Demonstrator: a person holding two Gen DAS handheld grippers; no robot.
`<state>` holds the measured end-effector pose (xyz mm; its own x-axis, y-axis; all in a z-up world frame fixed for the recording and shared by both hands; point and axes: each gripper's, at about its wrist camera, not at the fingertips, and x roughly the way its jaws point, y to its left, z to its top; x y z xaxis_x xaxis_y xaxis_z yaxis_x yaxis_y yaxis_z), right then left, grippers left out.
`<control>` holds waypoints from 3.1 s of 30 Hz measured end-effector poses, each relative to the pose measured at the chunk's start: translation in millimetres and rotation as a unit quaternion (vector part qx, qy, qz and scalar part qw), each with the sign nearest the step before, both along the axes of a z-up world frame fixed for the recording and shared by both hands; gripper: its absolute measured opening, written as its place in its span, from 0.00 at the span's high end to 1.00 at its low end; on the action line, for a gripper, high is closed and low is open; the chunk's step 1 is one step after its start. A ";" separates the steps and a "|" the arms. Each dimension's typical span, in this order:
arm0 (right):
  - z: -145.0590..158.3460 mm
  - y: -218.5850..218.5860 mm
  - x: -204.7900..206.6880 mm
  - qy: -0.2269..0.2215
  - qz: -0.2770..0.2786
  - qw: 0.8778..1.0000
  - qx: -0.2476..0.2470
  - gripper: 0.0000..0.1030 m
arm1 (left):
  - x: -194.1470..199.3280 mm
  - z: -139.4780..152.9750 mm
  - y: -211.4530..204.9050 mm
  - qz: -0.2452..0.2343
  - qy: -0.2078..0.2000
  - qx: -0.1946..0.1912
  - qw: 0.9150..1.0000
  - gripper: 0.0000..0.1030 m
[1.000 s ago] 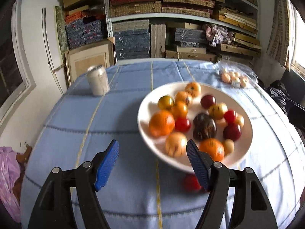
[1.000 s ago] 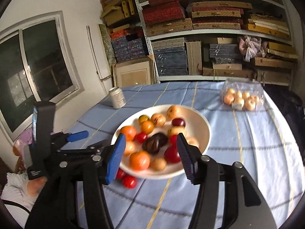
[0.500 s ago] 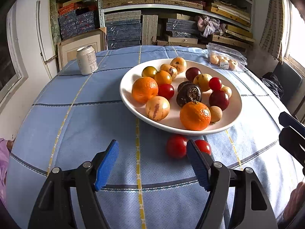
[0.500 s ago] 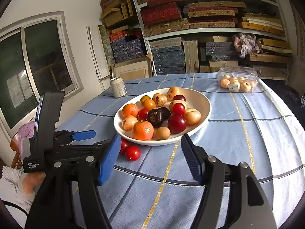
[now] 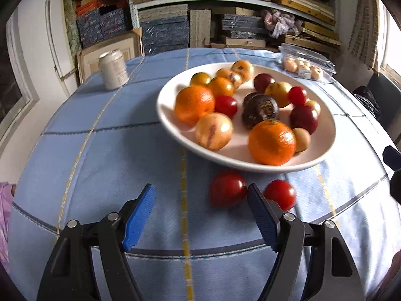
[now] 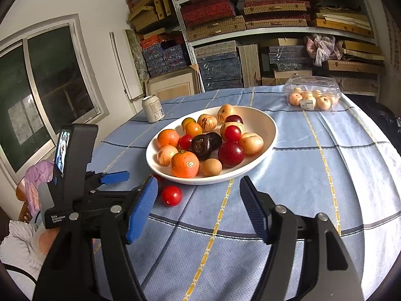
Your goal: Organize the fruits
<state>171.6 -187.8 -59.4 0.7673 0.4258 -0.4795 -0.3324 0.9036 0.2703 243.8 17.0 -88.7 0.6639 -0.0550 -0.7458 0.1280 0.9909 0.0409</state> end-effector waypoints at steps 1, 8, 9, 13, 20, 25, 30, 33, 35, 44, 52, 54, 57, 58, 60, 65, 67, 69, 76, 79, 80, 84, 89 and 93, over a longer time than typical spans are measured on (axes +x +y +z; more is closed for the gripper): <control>-0.1 -0.3 -0.3 0.000 0.000 1.000 0.000 0.35 | 0.0 -0.9 4.0 0.002 0.003 -0.006 1.000 0.25; -3.4 2.5 2.6 0.009 0.007 1.000 -0.002 0.35 | 2.9 1.3 16.0 0.002 -0.002 -0.040 0.999 0.27; -3.7 2.6 2.8 0.010 0.007 1.000 -0.002 0.35 | 3.4 1.4 14.9 0.000 -0.003 -0.039 0.999 0.27; -5.1 2.9 3.2 0.014 0.008 1.000 -0.002 0.35 | 6.5 1.6 10.6 -0.013 -0.006 -0.047 0.999 0.38; -6.6 4.2 4.5 0.018 0.011 1.000 -0.001 0.35 | 9.0 -0.9 1.2 -0.045 -0.001 -0.059 0.997 0.65; -7.3 5.7 4.7 0.021 0.013 1.000 -0.002 0.35 | 9.4 -1.5 -0.7 -0.052 -0.001 -0.060 0.997 0.68; -9.6 7.8 6.3 0.026 0.017 1.000 -0.006 0.35 | 6.3 0.2 0.1 -0.050 -0.004 -0.052 0.997 0.68; -13.3 16.5 10.0 0.038 0.029 0.999 -0.014 0.35 | 0.2 5.3 5.6 -0.038 -0.010 -0.042 0.998 0.68; -15.0 29.9 14.6 0.049 0.047 0.997 -0.029 0.38 | -4.8 10.3 12.8 -0.025 -0.018 -0.035 0.999 0.68; -34.1 74.7 47.4 0.102 0.071 0.988 -0.088 0.54 | -11.1 14.6 31.8 -0.003 -0.028 -0.035 0.999 0.68; -41.8 88.6 63.9 0.111 0.072 0.986 -0.101 0.62 | -12.1 14.5 34.3 -0.003 -0.030 -0.039 0.999 0.68; -43.2 92.5 67.5 0.111 0.073 0.986 -0.105 0.63 | -12.1 14.1 34.2 -0.004 -0.029 -0.039 0.999 0.68; -46.6 94.7 71.2 0.119 0.073 0.984 -0.108 0.68 | -11.9 13.9 34.2 -0.004 -0.029 -0.039 0.999 0.68; -47.1 93.8 73.3 0.122 0.073 0.984 -0.105 0.70 | -11.9 13.9 34.2 -0.004 -0.029 -0.039 0.999 0.68; -47.5 92.2 74.2 0.124 0.072 0.985 -0.101 0.71 | -11.7 13.3 33.8 -0.004 -0.028 -0.039 0.999 0.68; -47.7 90.4 74.9 0.123 0.073 0.985 -0.099 0.72 | -12.6 12.3 31.1 -0.006 -0.029 -0.031 0.999 0.68; -47.6 88.8 74.4 0.123 0.073 0.985 -0.096 0.72 | -13.2 12.1 29.7 -0.005 -0.030 -0.027 0.999 0.68; -46.8 86.5 71.8 0.123 0.073 0.985 -0.092 0.72 | -14.9 13.0 27.9 -0.005 -0.034 -0.021 0.999 0.68; -37.7 70.8 50.4 0.112 0.066 0.988 -0.078 0.72 | -24.5 23.1 18.8 -0.010 -0.054 -0.013 0.998 0.68; -31.6 60.3 39.5 0.104 0.058 0.991 -0.068 0.72 | -29.2 28.8 13.6 -0.010 -0.062 -0.010 0.998 0.68; -27.9 55.4 35.7 0.100 0.056 0.991 -0.063 0.72 | -31.2 31.6 11.9 -0.010 -0.066 -0.010 0.998 0.68; -10.5 39.8 22.0 0.076 0.045 0.995 -0.053 0.72 | -36.2 42.3 4.4 -0.013 -0.078 -0.006 0.997 0.68; 29.6 13.9 15.0 0.034 0.022 0.998 -0.043 0.72 | -33.8 60.8 -6.2 -0.022 -0.094 0.002 0.995 0.68; 69.5 -3.6 24.2 -0.003 0.003 0.999 -0.044 0.72 | -17.6 86.5 -14.9 -0.031 -0.107 0.005 0.994 0.68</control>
<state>195.8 -191.4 10.1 0.7683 0.3863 -0.5104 -0.3384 0.9219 0.1884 226.2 2.1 -2.2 0.8035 -0.0939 -0.5878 0.1755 0.9810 0.0832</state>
